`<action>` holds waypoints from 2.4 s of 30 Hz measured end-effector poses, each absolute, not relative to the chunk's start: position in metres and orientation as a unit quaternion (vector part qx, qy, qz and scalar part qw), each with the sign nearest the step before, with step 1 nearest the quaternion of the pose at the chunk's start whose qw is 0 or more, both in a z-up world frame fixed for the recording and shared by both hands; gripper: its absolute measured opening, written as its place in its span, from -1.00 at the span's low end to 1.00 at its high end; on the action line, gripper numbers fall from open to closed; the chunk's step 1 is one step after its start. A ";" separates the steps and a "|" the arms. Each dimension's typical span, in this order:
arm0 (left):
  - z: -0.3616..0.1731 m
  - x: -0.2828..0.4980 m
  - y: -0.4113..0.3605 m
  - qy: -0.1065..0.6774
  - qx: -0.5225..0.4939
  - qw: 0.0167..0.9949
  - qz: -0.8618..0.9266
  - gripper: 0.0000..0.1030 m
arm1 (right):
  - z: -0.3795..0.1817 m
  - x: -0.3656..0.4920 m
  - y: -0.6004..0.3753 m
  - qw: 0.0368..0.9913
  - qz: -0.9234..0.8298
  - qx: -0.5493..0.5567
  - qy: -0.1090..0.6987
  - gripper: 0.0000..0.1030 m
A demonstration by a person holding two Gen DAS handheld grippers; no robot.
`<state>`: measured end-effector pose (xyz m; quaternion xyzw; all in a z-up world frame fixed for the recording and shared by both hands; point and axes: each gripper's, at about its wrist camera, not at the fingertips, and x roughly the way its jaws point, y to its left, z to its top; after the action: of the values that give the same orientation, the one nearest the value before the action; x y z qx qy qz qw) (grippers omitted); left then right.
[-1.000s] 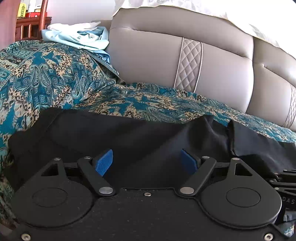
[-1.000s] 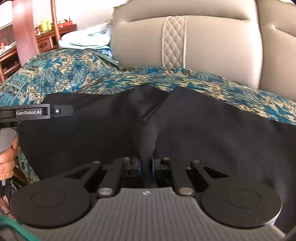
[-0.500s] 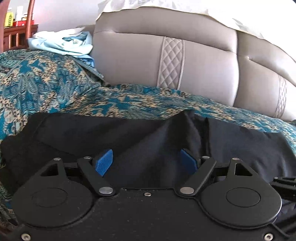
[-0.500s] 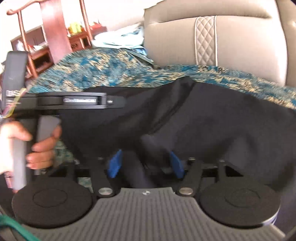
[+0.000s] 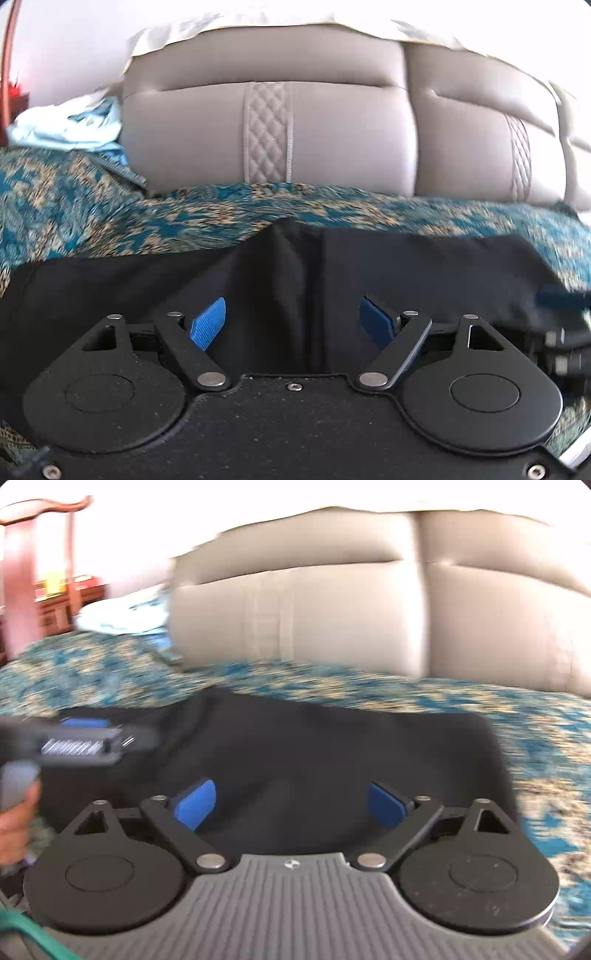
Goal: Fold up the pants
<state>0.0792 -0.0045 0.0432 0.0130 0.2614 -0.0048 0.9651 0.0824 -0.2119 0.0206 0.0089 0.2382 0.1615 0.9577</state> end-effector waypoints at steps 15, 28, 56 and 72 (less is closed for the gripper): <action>0.009 0.069 -0.059 0.260 0.056 0.963 -0.034 0.53 | -0.008 0.079 -0.249 0.972 0.034 -0.013 0.232 1.00; -0.016 0.065 -0.052 0.238 0.047 0.969 -0.038 0.74 | -0.030 0.083 -0.255 0.980 0.042 -0.026 0.194 1.00; 0.010 0.063 -0.021 0.243 0.032 0.969 -0.040 0.92 | 0.068 0.084 -0.273 0.977 0.058 0.070 0.194 1.00; 0.076 0.022 0.056 0.226 -0.004 0.974 -0.003 0.92 | 0.157 0.049 -0.216 0.960 0.161 0.117 0.198 1.00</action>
<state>0.0222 0.0564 0.0757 -0.0043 0.2259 -0.0033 0.9741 0.0487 -0.2165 0.1573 0.1171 0.1983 0.1608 0.9597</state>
